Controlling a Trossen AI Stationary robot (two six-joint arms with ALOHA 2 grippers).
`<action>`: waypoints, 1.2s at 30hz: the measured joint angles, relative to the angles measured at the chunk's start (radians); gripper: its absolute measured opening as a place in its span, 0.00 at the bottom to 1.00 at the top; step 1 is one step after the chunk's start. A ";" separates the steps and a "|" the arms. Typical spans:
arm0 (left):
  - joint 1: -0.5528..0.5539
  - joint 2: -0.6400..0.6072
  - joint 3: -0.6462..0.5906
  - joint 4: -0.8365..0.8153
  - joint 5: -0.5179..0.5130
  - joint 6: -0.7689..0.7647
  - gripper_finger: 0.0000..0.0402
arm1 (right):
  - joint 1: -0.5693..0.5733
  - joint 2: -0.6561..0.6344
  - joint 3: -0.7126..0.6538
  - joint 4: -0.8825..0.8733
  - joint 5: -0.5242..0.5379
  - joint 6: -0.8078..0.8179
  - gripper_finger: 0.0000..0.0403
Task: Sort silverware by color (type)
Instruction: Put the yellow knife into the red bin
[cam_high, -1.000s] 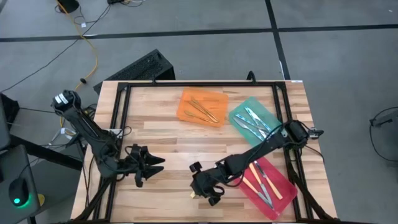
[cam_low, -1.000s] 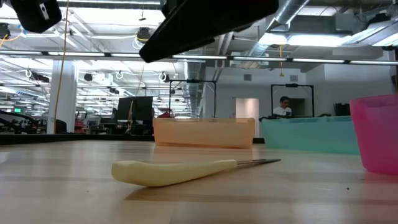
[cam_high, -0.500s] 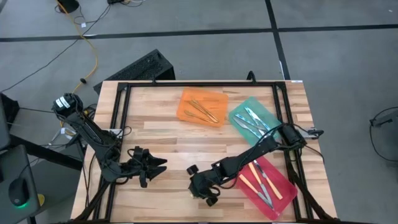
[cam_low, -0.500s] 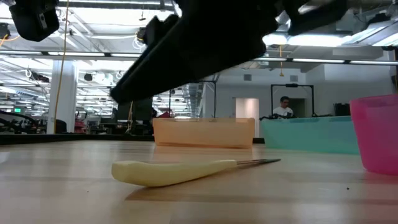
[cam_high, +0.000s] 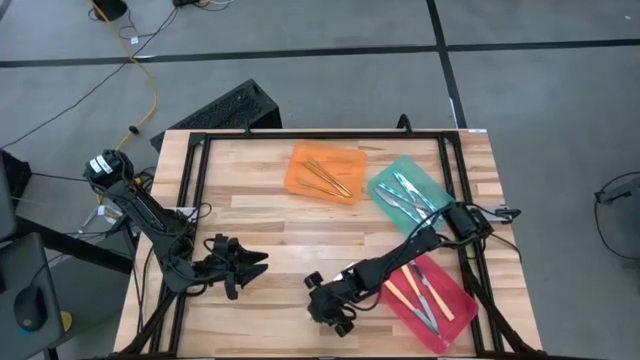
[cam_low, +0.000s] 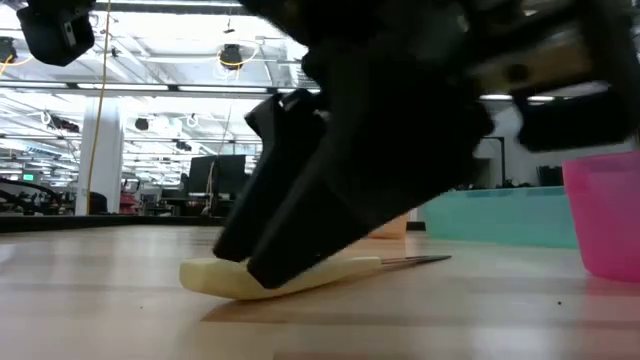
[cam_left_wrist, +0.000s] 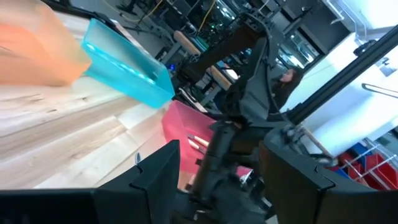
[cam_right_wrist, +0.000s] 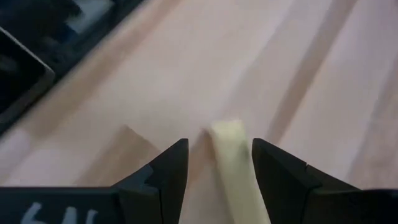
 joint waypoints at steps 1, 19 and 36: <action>0.000 0.000 0.000 0.001 -0.001 0.000 0.50 | -0.004 0.001 -0.009 0.004 0.001 0.008 0.49; 0.000 0.000 0.000 -0.017 -0.015 0.001 0.50 | -0.026 -0.006 -0.163 0.144 0.028 0.081 0.48; 0.000 0.000 0.000 -0.019 -0.014 -0.002 0.50 | -0.028 -0.005 -0.184 0.142 0.034 0.097 0.30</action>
